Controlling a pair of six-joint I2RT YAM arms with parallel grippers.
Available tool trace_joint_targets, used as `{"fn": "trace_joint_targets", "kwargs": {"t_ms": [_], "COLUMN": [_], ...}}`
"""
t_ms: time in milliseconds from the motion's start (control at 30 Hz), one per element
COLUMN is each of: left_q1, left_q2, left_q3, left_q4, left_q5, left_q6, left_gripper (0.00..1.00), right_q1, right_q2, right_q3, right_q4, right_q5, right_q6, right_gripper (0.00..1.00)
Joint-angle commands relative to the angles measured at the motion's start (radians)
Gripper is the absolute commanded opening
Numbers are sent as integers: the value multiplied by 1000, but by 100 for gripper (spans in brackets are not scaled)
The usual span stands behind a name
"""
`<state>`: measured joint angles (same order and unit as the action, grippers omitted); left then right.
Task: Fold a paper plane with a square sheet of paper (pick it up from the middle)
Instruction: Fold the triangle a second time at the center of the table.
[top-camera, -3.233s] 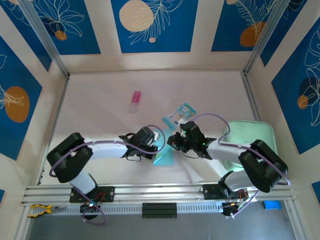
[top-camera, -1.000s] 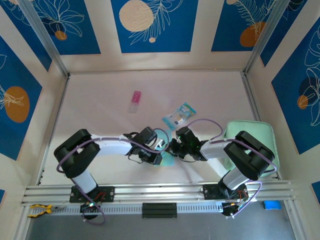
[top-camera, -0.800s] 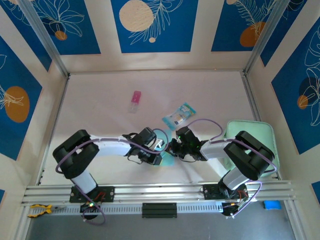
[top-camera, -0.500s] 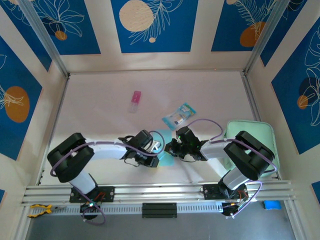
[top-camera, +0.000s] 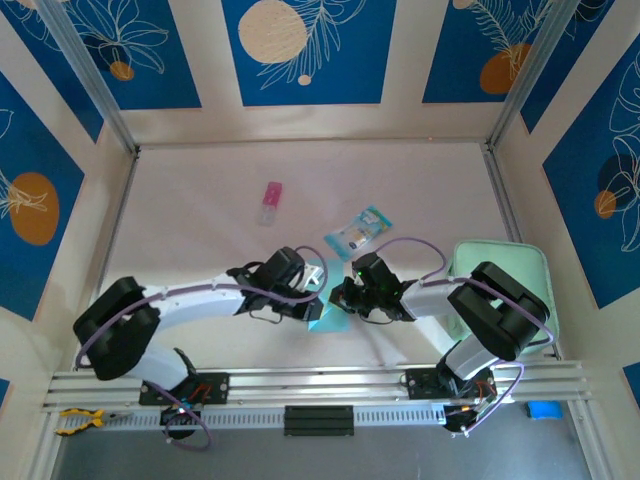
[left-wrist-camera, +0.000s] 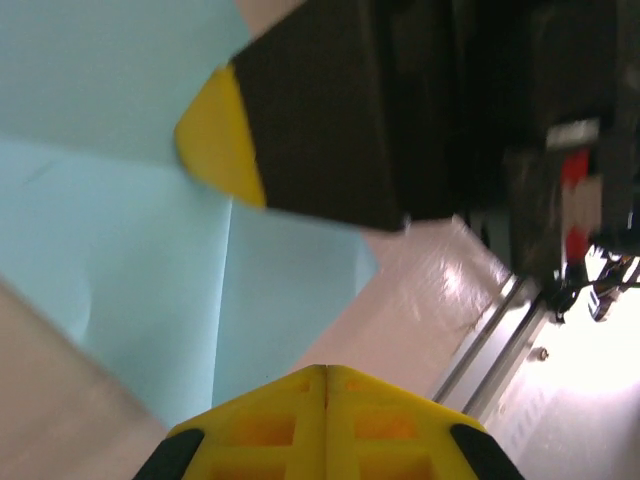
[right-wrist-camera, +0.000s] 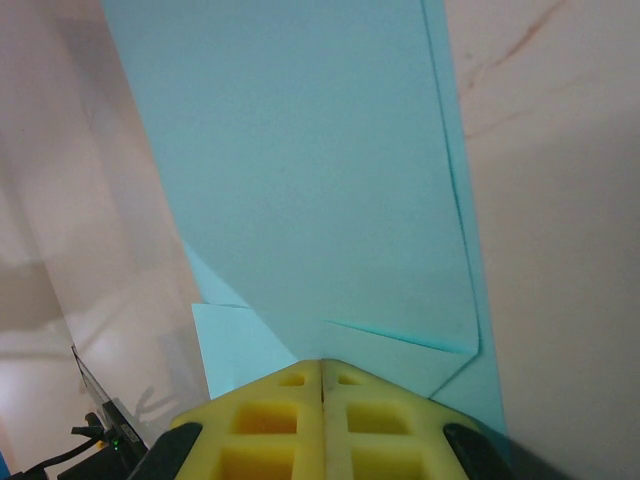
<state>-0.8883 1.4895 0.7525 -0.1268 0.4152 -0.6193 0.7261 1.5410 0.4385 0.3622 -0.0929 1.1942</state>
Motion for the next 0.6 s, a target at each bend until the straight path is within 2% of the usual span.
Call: {"fn": "trace_joint_targets", "kwargs": {"t_ms": [0, 233, 567], "left_q1": [1, 0, 1], "left_q2": [87, 229, 218], "left_q3": [46, 73, -81], "left_q4": [26, 10, 69], "left_q5": [14, -25, -4], "left_q6": [21, 48, 5], "left_gripper": [7, 6, 4], "right_q1": [-7, -5, -31], "right_q2": [23, 24, -26], "right_q3": [-21, -22, 22], "right_q4": [-126, -121, -145], "right_q5": [16, 11, -28], "right_q6": [-16, -18, -77], "right_gripper": [0, 0, 1]}}
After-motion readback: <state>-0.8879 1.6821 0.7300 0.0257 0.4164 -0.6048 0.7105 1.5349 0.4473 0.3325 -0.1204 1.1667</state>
